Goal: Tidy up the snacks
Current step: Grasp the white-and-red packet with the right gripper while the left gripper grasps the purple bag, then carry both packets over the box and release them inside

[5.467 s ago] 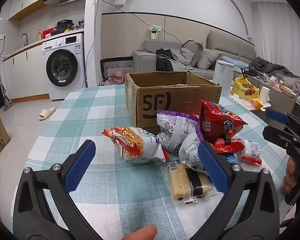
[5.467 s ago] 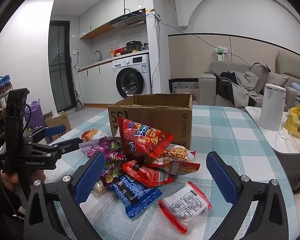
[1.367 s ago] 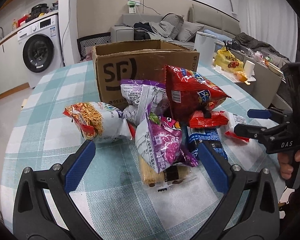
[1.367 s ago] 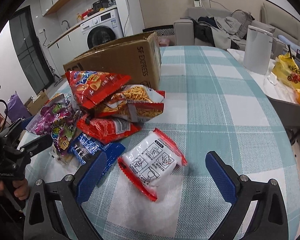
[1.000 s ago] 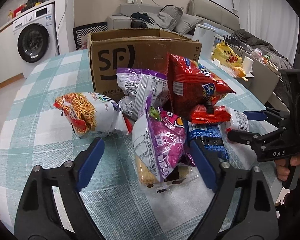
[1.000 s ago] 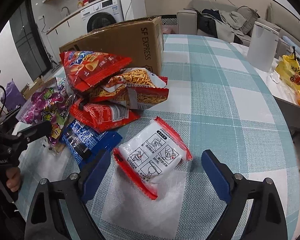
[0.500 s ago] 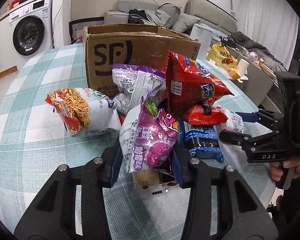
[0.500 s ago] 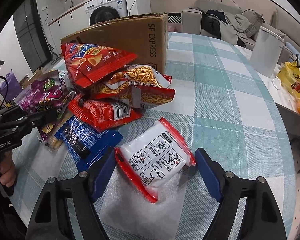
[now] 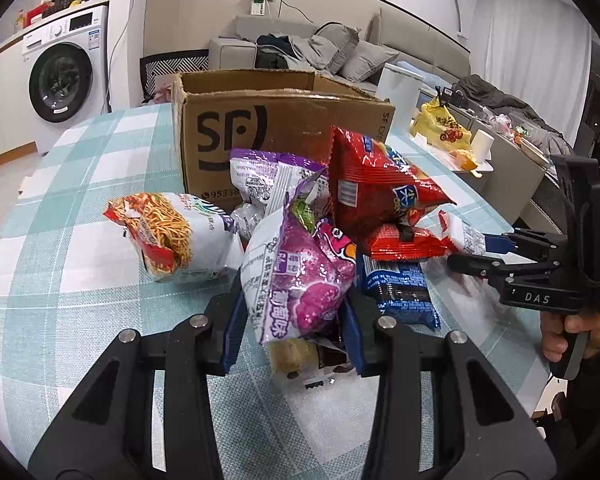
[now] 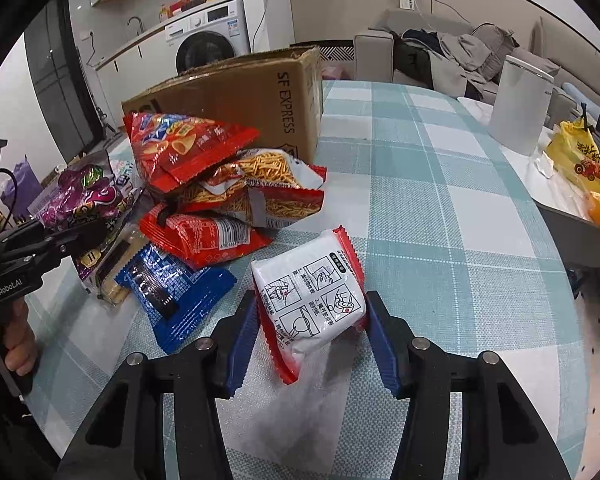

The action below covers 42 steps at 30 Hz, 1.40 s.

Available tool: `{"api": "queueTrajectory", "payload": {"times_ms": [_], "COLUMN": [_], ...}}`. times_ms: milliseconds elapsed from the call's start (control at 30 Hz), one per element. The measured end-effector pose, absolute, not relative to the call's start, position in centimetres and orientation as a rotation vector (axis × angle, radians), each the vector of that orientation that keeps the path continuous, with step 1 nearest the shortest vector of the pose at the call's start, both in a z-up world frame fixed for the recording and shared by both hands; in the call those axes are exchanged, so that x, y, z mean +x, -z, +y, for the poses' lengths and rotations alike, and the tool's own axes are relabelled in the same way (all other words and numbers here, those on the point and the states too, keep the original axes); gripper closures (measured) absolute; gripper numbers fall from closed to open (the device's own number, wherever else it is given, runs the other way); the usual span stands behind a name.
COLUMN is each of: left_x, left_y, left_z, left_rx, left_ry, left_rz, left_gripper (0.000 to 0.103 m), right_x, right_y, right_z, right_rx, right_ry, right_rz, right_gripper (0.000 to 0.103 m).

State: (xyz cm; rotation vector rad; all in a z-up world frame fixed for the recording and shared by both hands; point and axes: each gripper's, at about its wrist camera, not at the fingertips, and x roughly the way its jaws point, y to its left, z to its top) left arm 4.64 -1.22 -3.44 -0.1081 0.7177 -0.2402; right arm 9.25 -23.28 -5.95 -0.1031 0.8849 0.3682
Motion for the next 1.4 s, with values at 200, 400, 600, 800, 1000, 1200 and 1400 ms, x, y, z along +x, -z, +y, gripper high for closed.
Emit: {"api": "queueTrajectory", "payload": {"times_ms": [200, 400, 600, 800, 1000, 1200, 1400], "left_x": [3.5, 2.7, 2.1, 2.0, 2.3, 3.2, 4.9], "left_y": [2.4, 1.0, -0.7, -2.6, -4.1, -5.6, -7.1], "left_z": [-0.8, -0.5, -0.5, -0.4, -0.5, -0.8, -0.8], "left_rx": [-0.110, -0.116, -0.119, -0.123, -0.117, -0.113, -0.112], "left_ry": [0.225, 0.218, 0.211, 0.194, 0.184, 0.177, 0.171], "left_rz": [0.682, 0.647, 0.614, 0.581, 0.559, 0.534, 0.510], "left_gripper": [0.065, 0.065, 0.065, 0.065, 0.065, 0.065, 0.065], "right_x": [8.5, 7.9, 7.5, 7.7, 8.3, 9.1, 10.0], "right_y": [4.5, 2.7, 1.3, -0.3, -1.8, -3.2, -4.7], "right_z": [-23.6, -23.6, -23.0, -22.1, -21.4, -20.6, -19.3], "right_rx": [-0.078, -0.052, -0.050, -0.050, -0.048, -0.049, -0.058], "right_ry": [-0.377, -0.393, -0.412, -0.432, -0.451, -0.470, -0.493], "right_rz": [0.831, 0.770, 0.728, 0.686, 0.655, 0.629, 0.612], "right_gripper": [0.050, 0.050, 0.050, 0.050, 0.050, 0.050, 0.050]}}
